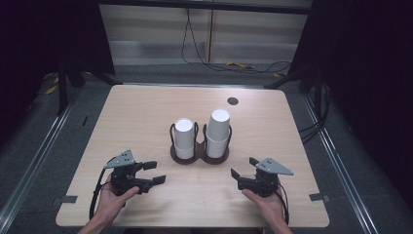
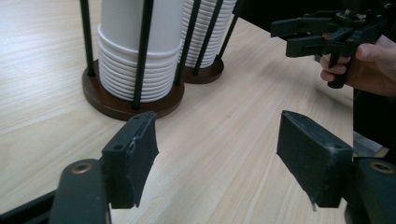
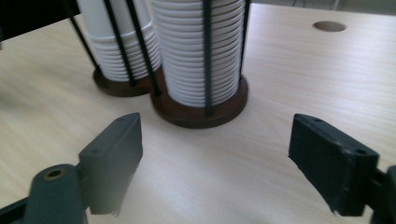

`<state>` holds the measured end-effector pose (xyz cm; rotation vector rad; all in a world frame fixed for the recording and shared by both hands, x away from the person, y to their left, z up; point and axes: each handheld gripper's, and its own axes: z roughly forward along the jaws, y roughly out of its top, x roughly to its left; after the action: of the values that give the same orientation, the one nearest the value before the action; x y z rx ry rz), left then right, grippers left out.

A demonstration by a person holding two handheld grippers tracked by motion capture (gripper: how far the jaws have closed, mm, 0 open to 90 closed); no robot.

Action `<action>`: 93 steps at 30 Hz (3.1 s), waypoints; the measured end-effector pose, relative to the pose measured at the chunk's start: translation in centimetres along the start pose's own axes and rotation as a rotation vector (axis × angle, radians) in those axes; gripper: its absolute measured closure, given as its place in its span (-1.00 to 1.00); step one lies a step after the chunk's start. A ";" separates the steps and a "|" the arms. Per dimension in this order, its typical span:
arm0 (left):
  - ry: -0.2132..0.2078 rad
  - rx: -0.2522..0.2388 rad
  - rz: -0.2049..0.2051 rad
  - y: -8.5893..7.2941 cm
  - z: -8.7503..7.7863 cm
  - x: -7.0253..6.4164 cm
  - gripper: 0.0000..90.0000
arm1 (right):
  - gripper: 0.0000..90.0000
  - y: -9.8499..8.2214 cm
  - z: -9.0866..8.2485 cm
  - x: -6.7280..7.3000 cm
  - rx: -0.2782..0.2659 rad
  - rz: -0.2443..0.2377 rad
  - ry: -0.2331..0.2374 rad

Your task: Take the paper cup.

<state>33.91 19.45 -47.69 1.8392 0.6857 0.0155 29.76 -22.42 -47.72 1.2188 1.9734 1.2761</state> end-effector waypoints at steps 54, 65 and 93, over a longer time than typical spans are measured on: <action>0.087 -0.003 0.134 7.8 -0.1 -0.6 -0.51 | -0.69 0.2 -0.8 2.2 0.052 -0.017 0.190; 0.109 0.014 0.172 9.2 0.5 -0.5 -0.38 | -0.66 0.2 -0.7 2.1 0.064 -0.013 0.199; 0.092 0.076 0.202 12.4 3.1 1.9 -0.54 | -0.69 0.2 -0.7 2.1 0.071 -0.007 0.212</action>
<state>42.02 14.98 -38.71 1.9844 0.5673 0.2100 28.28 -20.86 -47.14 1.1478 2.1869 1.3928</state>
